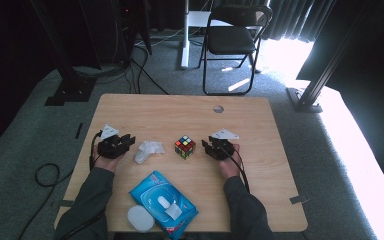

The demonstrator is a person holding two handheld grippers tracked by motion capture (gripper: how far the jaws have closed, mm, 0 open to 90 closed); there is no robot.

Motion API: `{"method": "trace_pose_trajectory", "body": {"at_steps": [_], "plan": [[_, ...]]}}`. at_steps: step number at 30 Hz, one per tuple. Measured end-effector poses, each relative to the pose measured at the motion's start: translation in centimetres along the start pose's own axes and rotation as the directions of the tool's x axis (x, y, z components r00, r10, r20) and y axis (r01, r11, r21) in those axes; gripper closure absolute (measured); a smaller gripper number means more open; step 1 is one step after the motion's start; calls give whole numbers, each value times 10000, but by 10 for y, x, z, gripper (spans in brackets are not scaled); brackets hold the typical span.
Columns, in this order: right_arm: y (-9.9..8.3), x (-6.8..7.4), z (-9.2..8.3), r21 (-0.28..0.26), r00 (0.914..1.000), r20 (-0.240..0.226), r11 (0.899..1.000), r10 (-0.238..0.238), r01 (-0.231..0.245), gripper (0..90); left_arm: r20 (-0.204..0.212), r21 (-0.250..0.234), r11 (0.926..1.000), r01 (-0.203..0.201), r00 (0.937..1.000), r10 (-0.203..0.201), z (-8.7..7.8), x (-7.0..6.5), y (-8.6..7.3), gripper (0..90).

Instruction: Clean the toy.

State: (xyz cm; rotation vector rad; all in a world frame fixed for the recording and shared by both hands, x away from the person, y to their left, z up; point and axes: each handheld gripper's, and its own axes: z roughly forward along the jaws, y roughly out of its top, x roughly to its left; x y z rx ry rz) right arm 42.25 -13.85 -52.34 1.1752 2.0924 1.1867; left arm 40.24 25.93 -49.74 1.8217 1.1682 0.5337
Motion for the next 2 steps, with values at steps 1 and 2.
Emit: {"method": "trace_pose_trajectory", "body": {"at_steps": [1, 2], "plan": [[-1, -1, 0, 67, 10000, 34, 10000, -49, 49, 621, -7, 31, 10000, 9, 10000, -9, 0, 0, 0, 686], [-2, -1, 0, 85, 10000, 15, 10000, -50, 50, 618, -13, 43, 10000, 3, 10000, -3, 1, 0, -1, 681]]}}
